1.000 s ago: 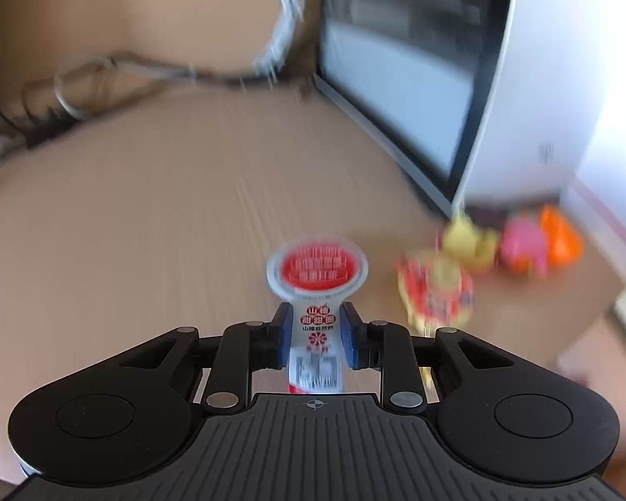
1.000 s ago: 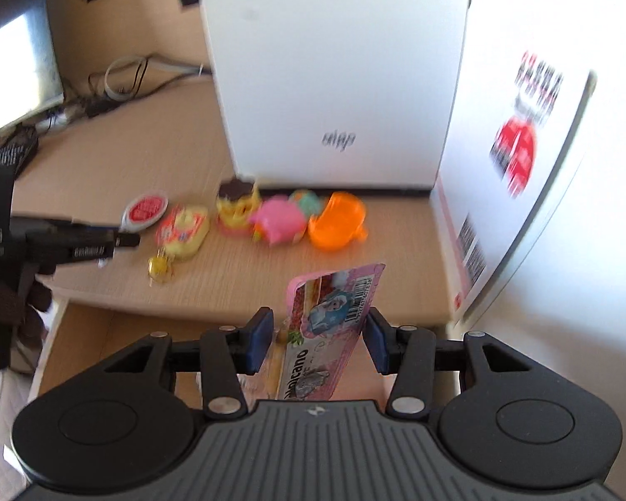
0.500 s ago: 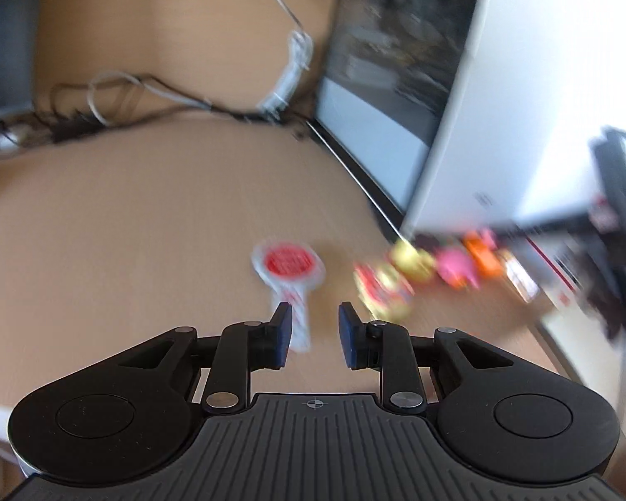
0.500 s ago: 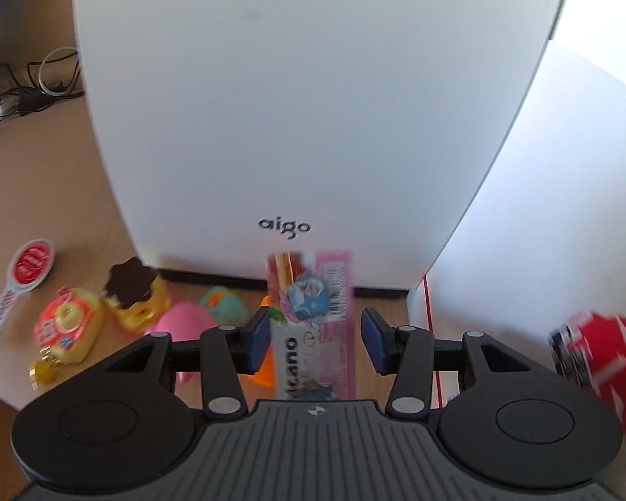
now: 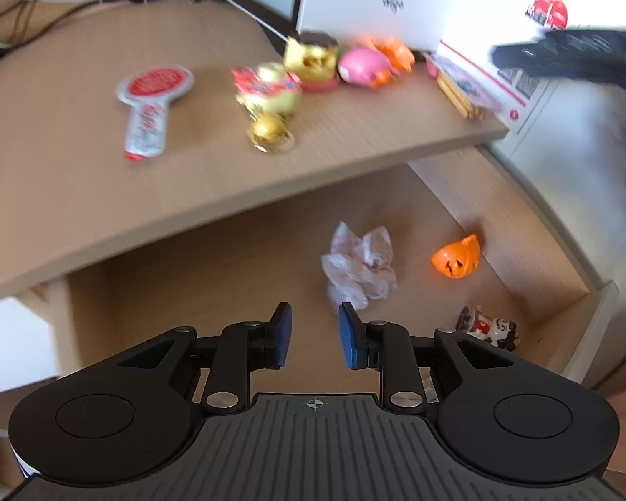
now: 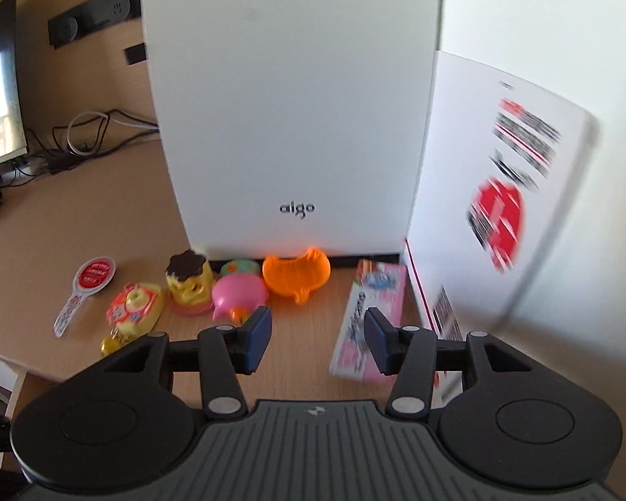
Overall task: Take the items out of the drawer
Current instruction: 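Set the tag on the desk with the left tool while the right tool sets down the packet, then reach the right tool toward the orange pumpkin while the left tool grasps the white candy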
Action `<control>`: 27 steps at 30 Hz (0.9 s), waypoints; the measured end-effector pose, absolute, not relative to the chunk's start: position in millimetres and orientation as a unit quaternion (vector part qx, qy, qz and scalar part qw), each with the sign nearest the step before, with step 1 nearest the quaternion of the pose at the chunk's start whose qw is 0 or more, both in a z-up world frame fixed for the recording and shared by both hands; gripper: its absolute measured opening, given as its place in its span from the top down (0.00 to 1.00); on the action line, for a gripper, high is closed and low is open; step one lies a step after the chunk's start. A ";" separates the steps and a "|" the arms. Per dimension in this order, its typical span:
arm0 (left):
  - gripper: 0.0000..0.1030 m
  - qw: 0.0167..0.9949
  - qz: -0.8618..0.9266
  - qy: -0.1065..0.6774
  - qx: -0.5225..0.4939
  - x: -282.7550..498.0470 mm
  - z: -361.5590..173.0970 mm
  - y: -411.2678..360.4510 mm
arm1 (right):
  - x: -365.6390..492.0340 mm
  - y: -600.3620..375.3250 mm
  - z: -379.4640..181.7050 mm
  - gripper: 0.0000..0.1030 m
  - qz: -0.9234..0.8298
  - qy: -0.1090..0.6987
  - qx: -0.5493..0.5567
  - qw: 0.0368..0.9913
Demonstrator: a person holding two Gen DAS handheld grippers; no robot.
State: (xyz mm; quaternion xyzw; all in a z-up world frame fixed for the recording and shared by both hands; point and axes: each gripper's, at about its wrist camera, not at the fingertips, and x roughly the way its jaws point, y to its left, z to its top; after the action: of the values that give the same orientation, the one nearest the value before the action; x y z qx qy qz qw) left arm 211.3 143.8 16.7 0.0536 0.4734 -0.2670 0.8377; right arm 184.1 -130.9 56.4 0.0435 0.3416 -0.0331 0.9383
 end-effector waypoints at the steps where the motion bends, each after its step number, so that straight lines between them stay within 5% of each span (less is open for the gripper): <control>1: 0.74 0.835 -0.268 0.478 0.052 212.3 13.0 138.9 | 172.0 -128.0 52.9 0.51 -0.038 0.337 0.040 0.940; 13: 0.73 0.675 -0.495 0.505 0.212 190.6 -24.5 47.4 | 107.8 -135.4 26.4 0.51 0.001 0.427 0.055 0.903; 19: 0.73 0.659 -0.511 0.513 0.204 198.6 -30.0 13.4 | 112.7 -142.0 39.0 0.51 0.007 0.428 0.069 0.901; 27: 0.72 0.790 -0.384 0.464 0.112 215.5 -5.7 33.2 | 116.3 -156.3 43.8 0.51 -0.014 0.424 0.087 0.902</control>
State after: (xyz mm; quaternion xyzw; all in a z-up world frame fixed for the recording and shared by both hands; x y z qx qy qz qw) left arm 215.5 33.2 -5.7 0.1119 0.4642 -0.3843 0.7901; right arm 116.3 -156.3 43.8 0.0866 0.4237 -0.0137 0.9015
